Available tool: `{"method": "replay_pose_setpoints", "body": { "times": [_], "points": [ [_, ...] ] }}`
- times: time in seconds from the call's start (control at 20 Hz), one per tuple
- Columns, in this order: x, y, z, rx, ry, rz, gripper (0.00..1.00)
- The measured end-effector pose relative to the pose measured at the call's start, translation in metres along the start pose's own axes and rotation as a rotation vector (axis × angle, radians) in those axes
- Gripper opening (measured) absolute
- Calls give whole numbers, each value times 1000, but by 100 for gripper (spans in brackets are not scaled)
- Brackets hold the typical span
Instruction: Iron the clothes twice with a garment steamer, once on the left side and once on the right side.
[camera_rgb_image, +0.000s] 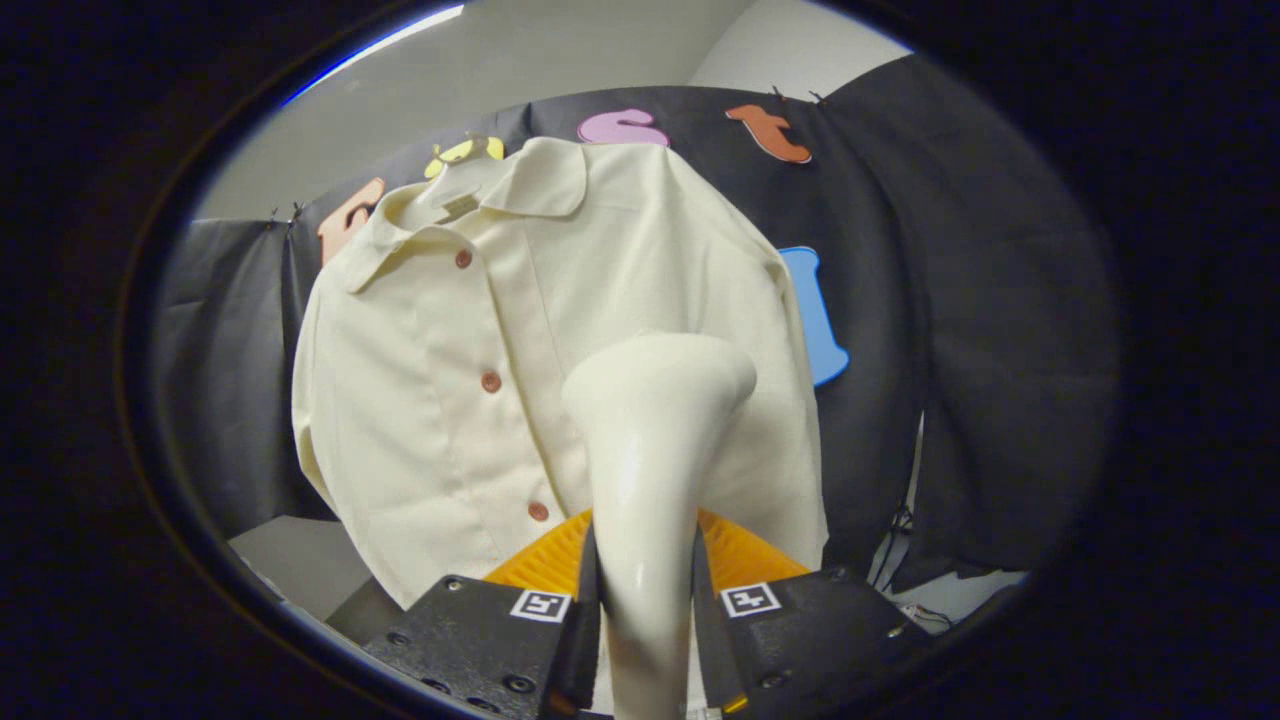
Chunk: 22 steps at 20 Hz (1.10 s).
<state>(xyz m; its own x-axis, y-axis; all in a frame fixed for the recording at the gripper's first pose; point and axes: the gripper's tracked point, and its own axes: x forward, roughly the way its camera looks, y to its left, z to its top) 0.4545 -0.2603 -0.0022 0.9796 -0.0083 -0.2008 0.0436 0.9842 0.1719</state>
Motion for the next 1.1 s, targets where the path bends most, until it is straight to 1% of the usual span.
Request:
{"method": "replay_pose_setpoints", "body": {
  "times": [0.15,0.3,0.4,0.6,1.0,1.1],
  "points": [
    [-1,-4,-6,-15,8,1,40],
    [-4,-10,-25,-33,43,7,40],
    [-8,-20,-36,-45,55,-16,40],
    [-12,-31,-66,-30,92,-18,40],
    [-18,-48,-121,35,115,31,41],
    [-20,-53,-136,29,119,43,41]
  ]
}}
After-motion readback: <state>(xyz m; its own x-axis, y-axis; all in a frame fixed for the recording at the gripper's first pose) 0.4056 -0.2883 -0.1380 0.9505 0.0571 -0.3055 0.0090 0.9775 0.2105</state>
